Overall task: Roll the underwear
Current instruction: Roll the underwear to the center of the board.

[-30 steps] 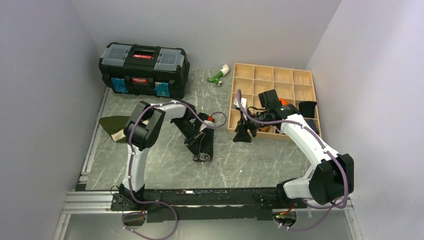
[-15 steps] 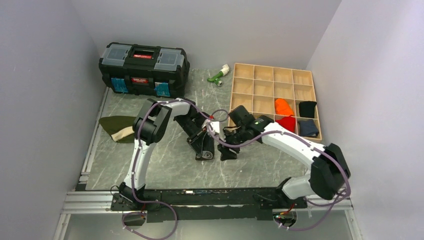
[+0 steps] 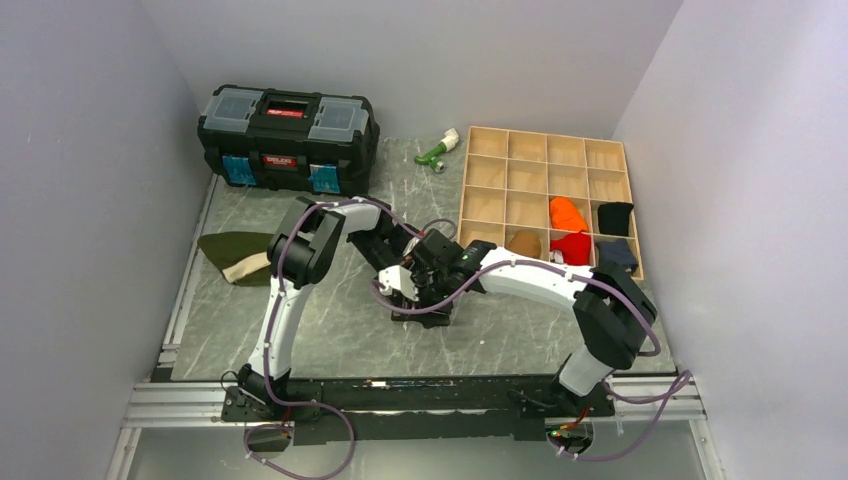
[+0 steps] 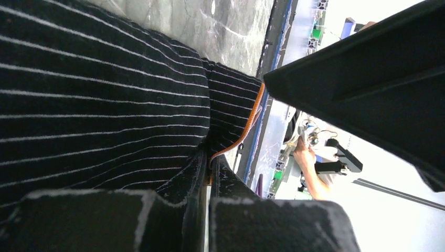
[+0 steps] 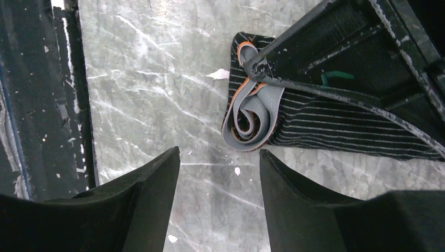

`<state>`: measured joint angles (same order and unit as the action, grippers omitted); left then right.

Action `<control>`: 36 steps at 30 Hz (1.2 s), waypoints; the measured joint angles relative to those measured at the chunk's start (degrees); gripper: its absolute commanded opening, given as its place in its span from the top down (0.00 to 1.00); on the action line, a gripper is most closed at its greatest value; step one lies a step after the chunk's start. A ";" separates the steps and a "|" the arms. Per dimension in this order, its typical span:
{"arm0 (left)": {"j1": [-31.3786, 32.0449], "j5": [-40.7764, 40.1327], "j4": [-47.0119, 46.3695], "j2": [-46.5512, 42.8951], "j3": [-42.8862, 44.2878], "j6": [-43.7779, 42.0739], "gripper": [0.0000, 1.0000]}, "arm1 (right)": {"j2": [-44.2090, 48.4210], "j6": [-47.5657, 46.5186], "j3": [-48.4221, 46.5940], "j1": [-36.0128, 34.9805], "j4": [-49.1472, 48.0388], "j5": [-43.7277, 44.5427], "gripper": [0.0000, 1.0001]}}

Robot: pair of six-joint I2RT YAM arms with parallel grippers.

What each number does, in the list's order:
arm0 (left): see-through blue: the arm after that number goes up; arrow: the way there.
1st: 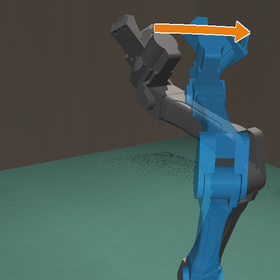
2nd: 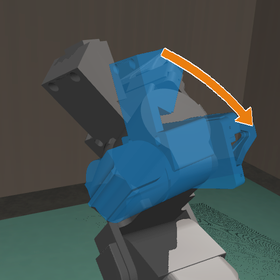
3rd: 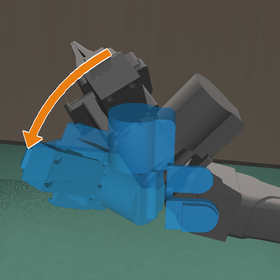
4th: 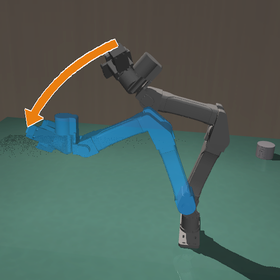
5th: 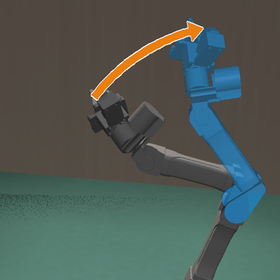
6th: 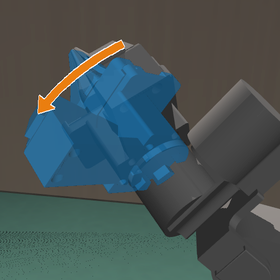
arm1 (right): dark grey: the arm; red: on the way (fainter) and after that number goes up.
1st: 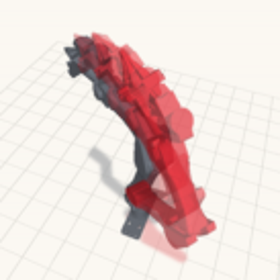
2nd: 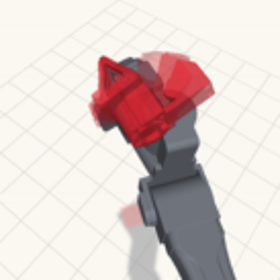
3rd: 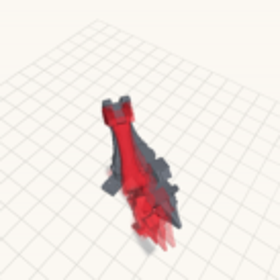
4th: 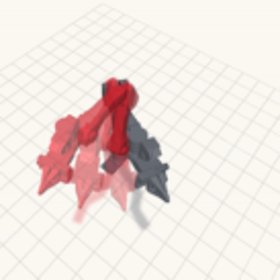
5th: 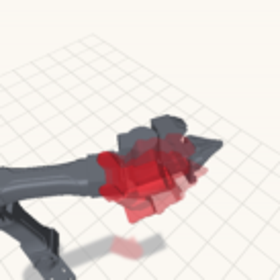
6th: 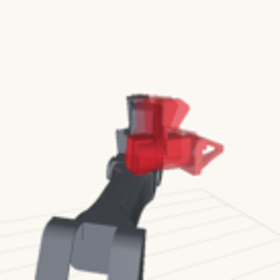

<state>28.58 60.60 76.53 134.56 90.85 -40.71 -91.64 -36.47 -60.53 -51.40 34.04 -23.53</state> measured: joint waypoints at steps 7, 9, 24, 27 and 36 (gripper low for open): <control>0.00 0.20 0.24 0.17 0.09 -0.04 1.00 | -2.84 -0.04 -0.55 -2.82 -1.70 2.78 0.41; 0.00 0.26 0.42 0.28 0.15 -0.15 1.00 | -3.82 0.04 -0.61 -3.72 -2.56 4.33 0.41; 0.00 1.01 0.87 0.37 0.17 -0.61 1.00 | -5.92 1.09 -0.61 -5.77 -6.75 13.68 0.44; 0.00 1.01 0.83 0.37 0.17 -0.57 1.00 | -5.40 0.83 -0.61 -5.77 -6.62 14.47 0.41; 0.00 0.98 0.68 0.37 0.15 -0.39 1.00 | 1.18 -0.42 -0.61 -5.77 -4.48 14.23 0.36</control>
<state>28.58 61.58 77.21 134.93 91.00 -41.10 -90.45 -36.88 -61.14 -57.17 29.56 -9.30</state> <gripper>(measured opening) 0.059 0.625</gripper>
